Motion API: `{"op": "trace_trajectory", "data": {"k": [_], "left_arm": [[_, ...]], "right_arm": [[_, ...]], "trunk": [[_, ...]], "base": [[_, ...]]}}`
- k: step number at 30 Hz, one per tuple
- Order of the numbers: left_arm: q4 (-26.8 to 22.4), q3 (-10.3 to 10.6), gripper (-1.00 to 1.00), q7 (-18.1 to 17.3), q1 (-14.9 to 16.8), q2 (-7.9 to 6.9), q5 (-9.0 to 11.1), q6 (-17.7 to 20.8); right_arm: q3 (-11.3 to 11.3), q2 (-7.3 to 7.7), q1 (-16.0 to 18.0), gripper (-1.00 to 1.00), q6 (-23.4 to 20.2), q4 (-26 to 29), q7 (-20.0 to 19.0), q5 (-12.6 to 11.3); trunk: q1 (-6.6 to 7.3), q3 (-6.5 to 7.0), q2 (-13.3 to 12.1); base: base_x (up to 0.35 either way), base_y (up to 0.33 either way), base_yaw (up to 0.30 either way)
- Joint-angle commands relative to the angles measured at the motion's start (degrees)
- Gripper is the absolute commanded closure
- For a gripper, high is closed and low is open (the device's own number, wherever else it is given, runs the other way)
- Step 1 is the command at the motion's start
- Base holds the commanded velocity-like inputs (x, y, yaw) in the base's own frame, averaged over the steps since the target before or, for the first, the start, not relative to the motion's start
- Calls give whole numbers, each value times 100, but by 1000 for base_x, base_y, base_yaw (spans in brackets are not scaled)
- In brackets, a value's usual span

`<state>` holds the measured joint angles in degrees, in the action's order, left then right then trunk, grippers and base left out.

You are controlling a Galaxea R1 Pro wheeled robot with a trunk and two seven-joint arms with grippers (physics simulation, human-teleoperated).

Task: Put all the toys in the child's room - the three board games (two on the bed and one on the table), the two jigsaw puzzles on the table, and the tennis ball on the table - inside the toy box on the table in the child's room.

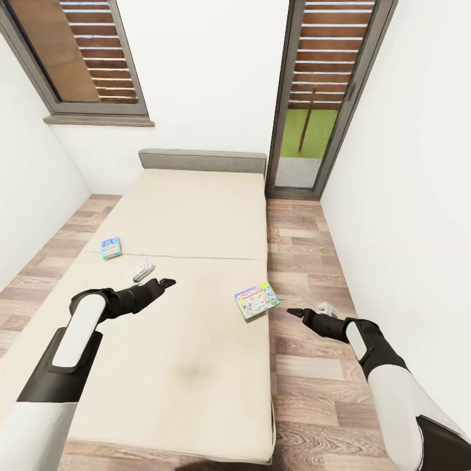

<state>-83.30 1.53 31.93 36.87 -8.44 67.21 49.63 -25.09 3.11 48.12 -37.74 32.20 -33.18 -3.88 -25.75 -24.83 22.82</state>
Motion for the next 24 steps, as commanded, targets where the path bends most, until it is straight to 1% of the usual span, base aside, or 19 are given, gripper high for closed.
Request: {"op": "trace_trajectory", "data": {"k": [1,5,16,24], "left_arm": [[-5,20,-100,59,5,-2,56,1],[-1,38,-100,57,5,4,58,5],[21,71,-100,40,5,14,63,0],[27,72,-100,40,5,22,62,-8]], "right_arm": [[-18,5,4,-100,-48,3,1,-42],[-15,15,4,-100,-35,4,3,-45],[-13,28,6,-100,278,7,10,-52],[-15,19,9,-100,406,8,35,-68]], "trunk": [[-3,-9,10],[-3,-9,10],[-3,-10,10],[-3,-43,10]], "base": [[-5,-2,0],[-4,-1,0],[-1,0,0],[0,0,0]]}}
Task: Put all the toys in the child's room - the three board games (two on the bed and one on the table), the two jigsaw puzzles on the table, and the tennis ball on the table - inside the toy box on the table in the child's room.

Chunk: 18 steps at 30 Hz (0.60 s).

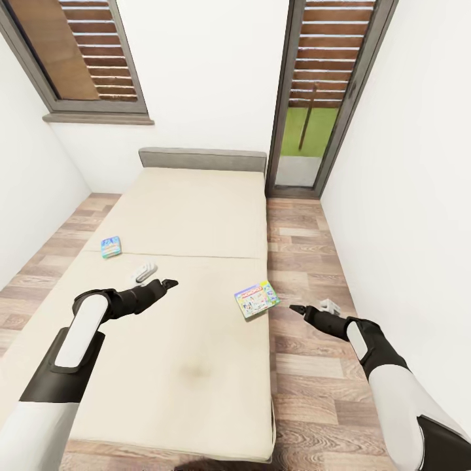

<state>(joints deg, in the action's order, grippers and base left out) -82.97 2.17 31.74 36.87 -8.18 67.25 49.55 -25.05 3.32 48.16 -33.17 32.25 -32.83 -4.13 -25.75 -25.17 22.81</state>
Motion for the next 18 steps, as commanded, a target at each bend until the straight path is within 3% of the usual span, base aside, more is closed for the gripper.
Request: {"op": "trace_trajectory", "data": {"k": [1,18], "left_arm": [[-8,2,-100,60,5,-5,57,-1],[-3,-232,-100,84,5,-2,47,-4]], "right_arm": [[-19,-3,5,-100,-38,2,27,-46],[-21,-10,8,-100,0,-2,671,-144]], "trunk": [[-3,-16,10],[-3,-159,10]], "base": [[0,0,0],[0,0,0]]}}
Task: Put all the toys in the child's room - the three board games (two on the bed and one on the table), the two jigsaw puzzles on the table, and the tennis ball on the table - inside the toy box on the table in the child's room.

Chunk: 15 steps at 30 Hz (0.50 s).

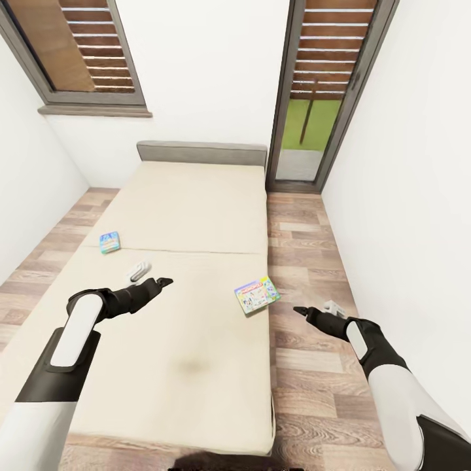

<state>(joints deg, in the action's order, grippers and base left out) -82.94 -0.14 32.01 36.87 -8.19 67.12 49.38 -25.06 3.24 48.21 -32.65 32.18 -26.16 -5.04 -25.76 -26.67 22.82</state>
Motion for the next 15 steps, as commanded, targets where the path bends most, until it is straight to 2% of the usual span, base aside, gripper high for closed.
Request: {"op": "trace_trajectory", "data": {"k": [1,7,9,15], "left_arm": [[14,-11,-100,59,4,1,62,11],[158,-39,-100,61,4,6,63,12],[329,-55,-100,61,4,9,64,13],[711,-68,-100,57,4,14,65,16]], "right_arm": [[-19,-8,4,-100,-53,0,78,-66],[-18,-27,10,-100,-60,-9,348,-104],[-15,-32,15,-100,-75,-13,521,-132],[-12,-39,21,-100,-199,-13,683,-170]], "trunk": [[-3,-18,10],[-3,-73,10],[-3,-92,10],[-3,-148,10]], "base": [[0,0,0],[0,0,0],[0,0,0],[0,0,0]]}}
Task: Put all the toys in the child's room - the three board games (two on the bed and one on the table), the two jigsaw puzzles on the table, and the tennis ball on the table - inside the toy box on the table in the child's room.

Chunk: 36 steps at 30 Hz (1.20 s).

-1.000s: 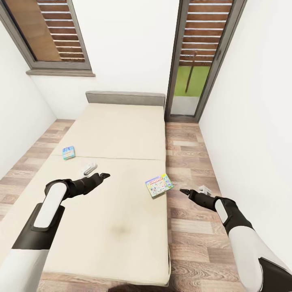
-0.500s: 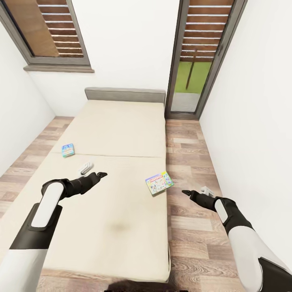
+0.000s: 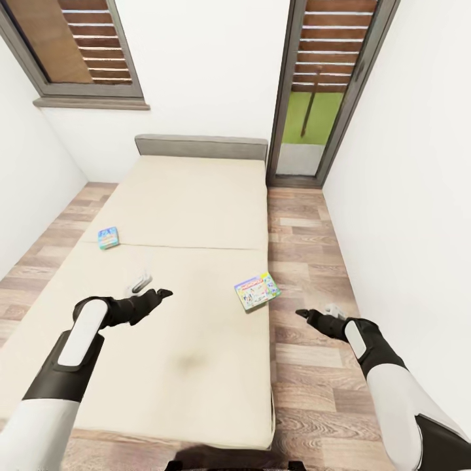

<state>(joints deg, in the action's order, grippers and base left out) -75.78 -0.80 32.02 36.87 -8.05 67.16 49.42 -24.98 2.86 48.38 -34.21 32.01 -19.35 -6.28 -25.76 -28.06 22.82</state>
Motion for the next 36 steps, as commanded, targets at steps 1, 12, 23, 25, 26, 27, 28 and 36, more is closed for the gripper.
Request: {"op": "trace_trajectory", "data": {"k": [1,12,23,25,26,27,28,36], "left_arm": [[145,-6,-100,55,4,1,61,13],[825,6,-100,38,4,98,60,15],[956,25,-100,34,4,181,60,15],[962,25,-100,34,4,188,60,15],[962,25,-100,34,4,188,60,15],[967,26,-100,34,4,193,60,15],[967,26,-100,34,4,193,60,15],[931,27,-100,29,4,210,62,15]], "right_arm": [[-19,-2,8,-100,-134,5,37,-53],[-8,-29,126,-100,-792,1,378,-77],[1,-252,189,-100,-963,-1,728,-82],[3,-271,193,-100,-972,-1,748,-83],[3,-271,193,-100,-972,-1,748,-83],[5,-286,196,-100,-980,1,764,-83],[5,-286,196,-100,-980,1,764,-83],[9,-332,208,-100,-995,6,808,-86]], "trunk": [[-3,-18,10],[-3,-121,10],[-3,-224,10],[-3,-242,10],[-3,-252,10],[-3,-261,10],[-3,-271,10],[-3,-345,10]], "base": [[0,0,0],[0,0,0],[0,0,0],[0,0,0],[0,0,0],[0,0,0],[0,0,0],[0,0,0]]}}
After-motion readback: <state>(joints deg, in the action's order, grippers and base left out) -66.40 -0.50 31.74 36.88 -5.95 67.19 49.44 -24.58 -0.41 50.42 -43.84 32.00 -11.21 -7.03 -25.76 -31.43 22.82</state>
